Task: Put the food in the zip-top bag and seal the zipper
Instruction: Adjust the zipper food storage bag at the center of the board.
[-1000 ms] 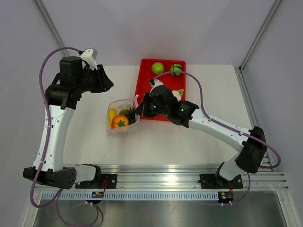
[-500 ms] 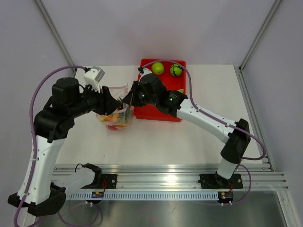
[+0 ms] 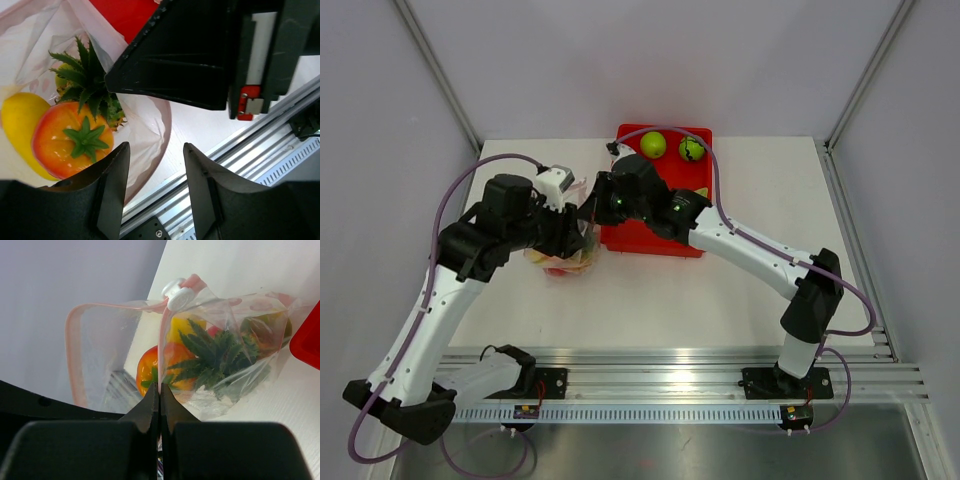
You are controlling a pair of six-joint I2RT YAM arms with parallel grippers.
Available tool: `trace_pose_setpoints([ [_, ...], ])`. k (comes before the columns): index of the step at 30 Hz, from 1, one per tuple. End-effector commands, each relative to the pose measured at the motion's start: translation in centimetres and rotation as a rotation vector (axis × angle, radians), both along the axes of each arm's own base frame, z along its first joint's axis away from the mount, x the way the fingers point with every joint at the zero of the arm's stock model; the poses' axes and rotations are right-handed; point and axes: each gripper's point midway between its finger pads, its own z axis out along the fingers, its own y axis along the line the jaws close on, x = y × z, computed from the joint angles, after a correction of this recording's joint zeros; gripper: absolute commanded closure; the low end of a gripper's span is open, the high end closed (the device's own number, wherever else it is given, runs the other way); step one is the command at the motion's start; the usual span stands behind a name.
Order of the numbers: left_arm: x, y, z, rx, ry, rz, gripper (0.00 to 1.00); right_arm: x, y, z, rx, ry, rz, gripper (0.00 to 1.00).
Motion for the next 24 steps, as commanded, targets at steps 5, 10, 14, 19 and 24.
trace_pose_setpoints([
  [5, 2.0, 0.6, 0.5, 0.035, -0.099, 0.048, 0.61, -0.3, 0.8, 3.4, 0.07, -0.036, 0.032, 1.0],
  [10, 2.2, 0.4, 0.4, 0.04, -0.095, 0.036, 1.0, -0.4, 0.5, 4.4, 0.095, -0.038, 0.054, 0.86],
  [14, 1.8, 1.1, 2.9, 0.005, -0.241, 0.034, 1.0, 0.1, -1.4, 7.7, 0.19, -0.133, 0.129, 0.57],
  [19, 1.0, 1.8, 4.9, -0.033, -0.375, 0.04, 1.0, 1.4, -5.4, 9.0, 0.206, -0.262, 0.203, 0.57],
  [24, 0.4, 1.5, 5.0, -0.064, -0.407, 0.015, 1.0, 1.2, -6.8, 7.1, 0.184, -0.435, 0.399, 0.5],
])
